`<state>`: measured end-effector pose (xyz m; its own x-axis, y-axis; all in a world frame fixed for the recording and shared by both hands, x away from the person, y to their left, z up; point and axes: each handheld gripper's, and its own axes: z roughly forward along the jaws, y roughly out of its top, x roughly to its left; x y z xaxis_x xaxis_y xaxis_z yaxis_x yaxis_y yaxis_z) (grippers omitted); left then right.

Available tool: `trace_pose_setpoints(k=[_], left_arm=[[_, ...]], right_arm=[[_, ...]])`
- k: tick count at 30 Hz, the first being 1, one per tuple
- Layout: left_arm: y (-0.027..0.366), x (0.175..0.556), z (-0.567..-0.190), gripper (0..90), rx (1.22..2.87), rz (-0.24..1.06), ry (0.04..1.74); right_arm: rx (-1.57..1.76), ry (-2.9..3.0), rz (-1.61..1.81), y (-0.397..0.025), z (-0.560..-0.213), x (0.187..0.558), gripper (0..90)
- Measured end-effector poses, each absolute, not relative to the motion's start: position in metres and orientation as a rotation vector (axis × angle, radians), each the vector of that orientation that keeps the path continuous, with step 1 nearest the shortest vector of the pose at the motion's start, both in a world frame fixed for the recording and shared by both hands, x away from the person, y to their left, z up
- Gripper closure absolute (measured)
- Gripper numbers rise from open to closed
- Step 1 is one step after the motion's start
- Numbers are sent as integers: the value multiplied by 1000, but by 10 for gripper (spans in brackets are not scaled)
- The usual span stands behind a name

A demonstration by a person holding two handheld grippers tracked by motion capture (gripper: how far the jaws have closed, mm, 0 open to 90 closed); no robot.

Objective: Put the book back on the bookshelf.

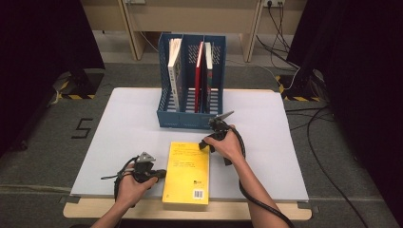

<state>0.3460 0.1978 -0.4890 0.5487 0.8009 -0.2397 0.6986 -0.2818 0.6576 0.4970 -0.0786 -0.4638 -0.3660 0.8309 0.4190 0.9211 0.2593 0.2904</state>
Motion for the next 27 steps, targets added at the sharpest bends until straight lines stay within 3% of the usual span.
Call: trace_pose_setpoints(k=[14,21,25,27], left_arm=[[194,348,-488,893,2058,175,1212],[192,349,-487,894,2073,173,1213],[191,350,-486,894,2085,179,1211],[190,349,-486,894,2080,179,1218]], right_arm=[[-1634,-2355,-709,-79,-463,501,526],[-1707,-2275,-789,-87,-466,495,615],[-1723,-2223,-856,-87,-467,495,727],[-1718,-2263,-833,-82,-465,496,728]])
